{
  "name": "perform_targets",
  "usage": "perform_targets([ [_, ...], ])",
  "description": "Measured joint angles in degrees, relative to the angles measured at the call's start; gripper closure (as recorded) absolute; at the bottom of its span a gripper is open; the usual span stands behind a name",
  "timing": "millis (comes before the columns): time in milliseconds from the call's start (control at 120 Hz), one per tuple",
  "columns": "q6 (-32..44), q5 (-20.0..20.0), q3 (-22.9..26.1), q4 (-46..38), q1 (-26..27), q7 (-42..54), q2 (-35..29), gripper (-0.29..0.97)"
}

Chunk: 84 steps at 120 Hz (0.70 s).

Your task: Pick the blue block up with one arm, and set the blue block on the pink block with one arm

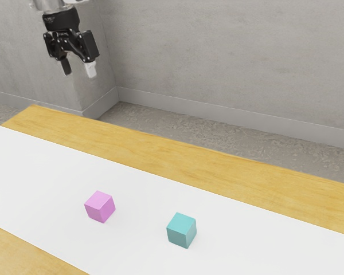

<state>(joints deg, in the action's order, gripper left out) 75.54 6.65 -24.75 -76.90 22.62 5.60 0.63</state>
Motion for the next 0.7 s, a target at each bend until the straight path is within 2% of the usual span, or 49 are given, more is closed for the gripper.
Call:
perform_targets([
  [150,4.15,0.76,0.26,-0.39,-2.50,1.26,1.38,0.02],
  [233,6.87,2.38,2.38,-1.58,-6.76,0.79,6.29,0.02],
  [342,13.95,3.98,3.68,-5.90,0.83,-1.91,13.10,0.03],
  [450,22.31,7.67,3.95,-9.28,4.27,-4.32,19.60,0.03],
  [592,34.68,10.65,7.30,-20.34,6.09,-6.88,21.10,0.04],
  [700,42.22,11.64,8.60,-24.78,7.13,-8.40,21.65,0.04],
])
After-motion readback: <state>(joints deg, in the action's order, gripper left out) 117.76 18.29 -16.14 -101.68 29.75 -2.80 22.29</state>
